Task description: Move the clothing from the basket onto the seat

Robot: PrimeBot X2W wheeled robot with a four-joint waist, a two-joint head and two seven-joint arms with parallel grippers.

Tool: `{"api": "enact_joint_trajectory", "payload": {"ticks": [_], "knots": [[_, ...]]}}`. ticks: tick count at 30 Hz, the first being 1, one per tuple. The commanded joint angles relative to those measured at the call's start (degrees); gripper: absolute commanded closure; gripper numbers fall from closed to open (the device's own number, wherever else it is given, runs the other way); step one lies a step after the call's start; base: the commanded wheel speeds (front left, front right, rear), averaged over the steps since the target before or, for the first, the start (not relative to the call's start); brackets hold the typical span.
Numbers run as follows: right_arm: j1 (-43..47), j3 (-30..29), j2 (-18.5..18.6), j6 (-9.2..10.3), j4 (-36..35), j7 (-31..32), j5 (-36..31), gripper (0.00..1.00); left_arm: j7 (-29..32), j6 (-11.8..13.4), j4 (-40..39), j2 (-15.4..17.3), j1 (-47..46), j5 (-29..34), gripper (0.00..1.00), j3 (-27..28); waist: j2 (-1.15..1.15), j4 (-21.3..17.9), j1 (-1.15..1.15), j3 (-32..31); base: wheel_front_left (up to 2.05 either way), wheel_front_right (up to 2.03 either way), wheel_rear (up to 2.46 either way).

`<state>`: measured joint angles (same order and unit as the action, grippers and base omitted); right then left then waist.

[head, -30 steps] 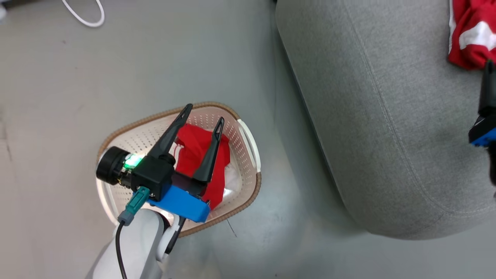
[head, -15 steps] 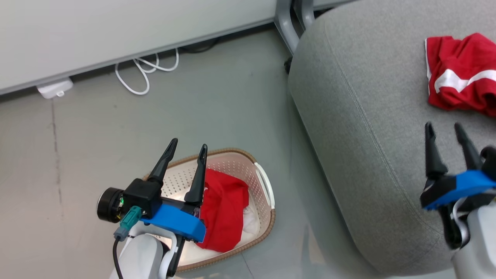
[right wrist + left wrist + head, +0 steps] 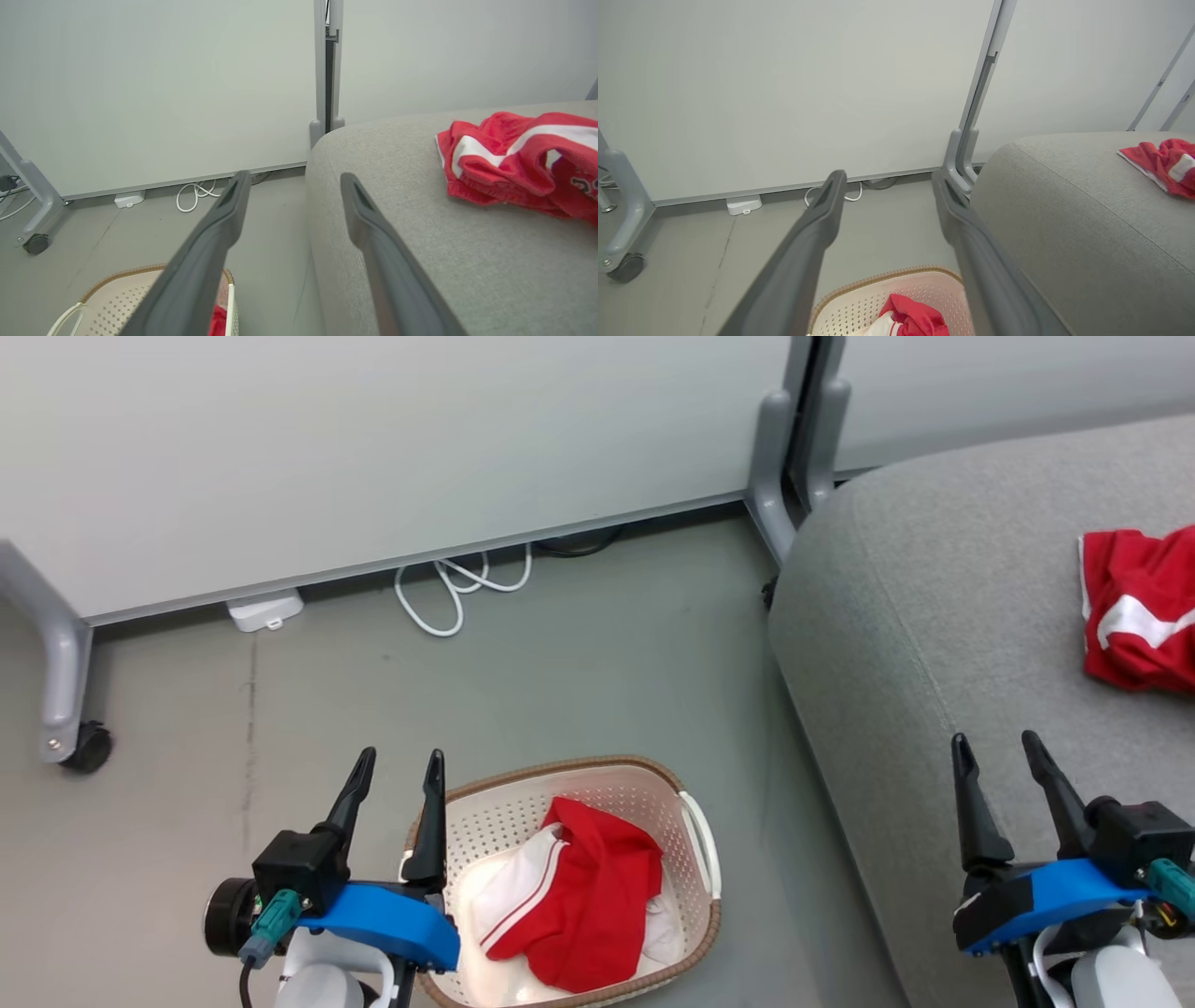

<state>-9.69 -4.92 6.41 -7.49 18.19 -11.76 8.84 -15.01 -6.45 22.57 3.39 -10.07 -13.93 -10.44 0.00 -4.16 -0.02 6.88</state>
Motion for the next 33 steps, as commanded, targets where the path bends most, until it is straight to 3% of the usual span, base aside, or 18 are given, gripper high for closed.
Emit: {"api": "enact_joint_trajectory", "payload": {"ticks": [1,14,33], "knots": [[1.73,0.09,-0.7,-0.01,-1.97,0.62,-0.4,0.0,-0.26,-0.21,0.12,-0.06,0.53,0.4,0.0,0.63,0.0,1.59,0.02,-0.89,0.0,0.0,0.0],[6.82,2.98,-2.67,-0.01,-8.55,4.07,-2.05,0.0,-0.25,-0.6,1.4,-0.39,3.28,1.41,0.0,5.08,0.0,7.54,0.02,-3.82,0.0,0.0,0.0],[8.29,4.04,-3.38,-0.01,-8.37,4.97,-2.11,0.0,-0.25,-0.7,1.94,-0.5,5.15,1.4,0.0,7.02,0.0,7.78,0.02,-6.12,0.0,0.0,0.0]]}}
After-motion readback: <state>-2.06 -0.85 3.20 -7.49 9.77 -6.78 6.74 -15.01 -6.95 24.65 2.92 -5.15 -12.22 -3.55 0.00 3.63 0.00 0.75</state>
